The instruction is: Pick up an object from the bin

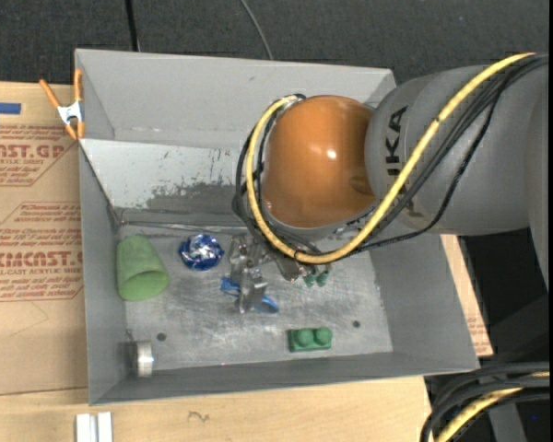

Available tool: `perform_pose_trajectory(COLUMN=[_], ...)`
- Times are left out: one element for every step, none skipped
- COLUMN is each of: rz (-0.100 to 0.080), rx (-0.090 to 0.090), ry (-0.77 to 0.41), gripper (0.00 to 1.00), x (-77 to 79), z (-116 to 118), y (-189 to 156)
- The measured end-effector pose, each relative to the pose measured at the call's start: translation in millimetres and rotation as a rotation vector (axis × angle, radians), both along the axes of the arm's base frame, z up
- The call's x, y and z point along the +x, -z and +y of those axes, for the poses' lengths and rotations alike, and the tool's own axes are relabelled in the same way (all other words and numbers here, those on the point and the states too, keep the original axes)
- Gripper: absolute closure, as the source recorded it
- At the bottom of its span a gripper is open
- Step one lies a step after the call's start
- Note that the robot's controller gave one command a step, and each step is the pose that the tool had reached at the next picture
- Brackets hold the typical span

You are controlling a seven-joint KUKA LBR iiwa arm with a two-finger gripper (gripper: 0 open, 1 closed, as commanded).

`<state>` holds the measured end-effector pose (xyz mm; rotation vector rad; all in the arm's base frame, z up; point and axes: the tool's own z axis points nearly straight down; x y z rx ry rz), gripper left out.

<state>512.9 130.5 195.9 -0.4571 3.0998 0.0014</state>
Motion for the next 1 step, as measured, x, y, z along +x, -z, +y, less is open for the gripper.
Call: perform_pose_trajectory(rz=[-0.002], rx=[-0.005], ry=[-0.155], gripper=[1.00], x=[-6.0], z=[-90.1], y=[-105.1])
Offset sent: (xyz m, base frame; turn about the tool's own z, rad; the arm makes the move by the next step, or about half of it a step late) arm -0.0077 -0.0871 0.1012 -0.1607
